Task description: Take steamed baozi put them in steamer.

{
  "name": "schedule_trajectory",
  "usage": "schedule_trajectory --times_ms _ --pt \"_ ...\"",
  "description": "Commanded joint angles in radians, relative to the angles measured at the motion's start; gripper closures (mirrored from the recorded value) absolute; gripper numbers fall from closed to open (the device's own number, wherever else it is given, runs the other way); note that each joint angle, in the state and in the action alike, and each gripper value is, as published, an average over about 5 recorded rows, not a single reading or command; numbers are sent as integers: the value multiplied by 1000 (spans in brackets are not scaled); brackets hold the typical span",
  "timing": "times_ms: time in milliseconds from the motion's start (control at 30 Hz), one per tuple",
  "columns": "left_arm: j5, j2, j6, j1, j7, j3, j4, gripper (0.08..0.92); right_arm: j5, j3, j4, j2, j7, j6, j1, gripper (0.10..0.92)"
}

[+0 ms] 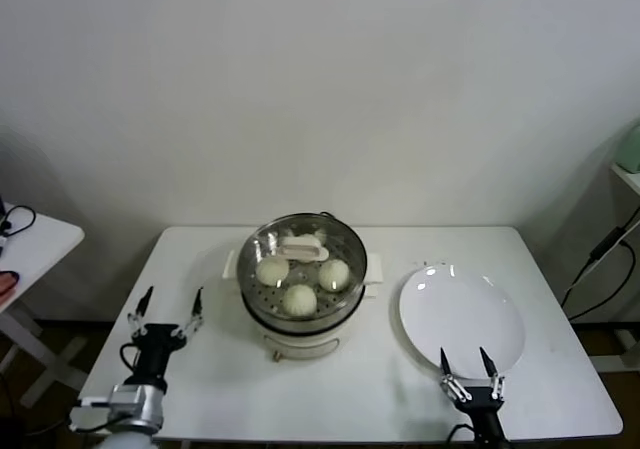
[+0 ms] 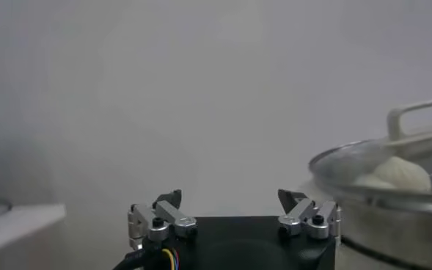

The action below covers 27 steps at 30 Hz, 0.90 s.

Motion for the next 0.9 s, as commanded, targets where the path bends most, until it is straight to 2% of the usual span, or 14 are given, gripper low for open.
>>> schedule_trajectory --times_ms 33,900 --pt "-226 -17 -148 36 20 -63 139 177 -1 -2 -1 3 15 9 3 203" --pt "-176 -31 -186 49 29 -33 149 177 -4 -4 -7 12 20 30 1 203"
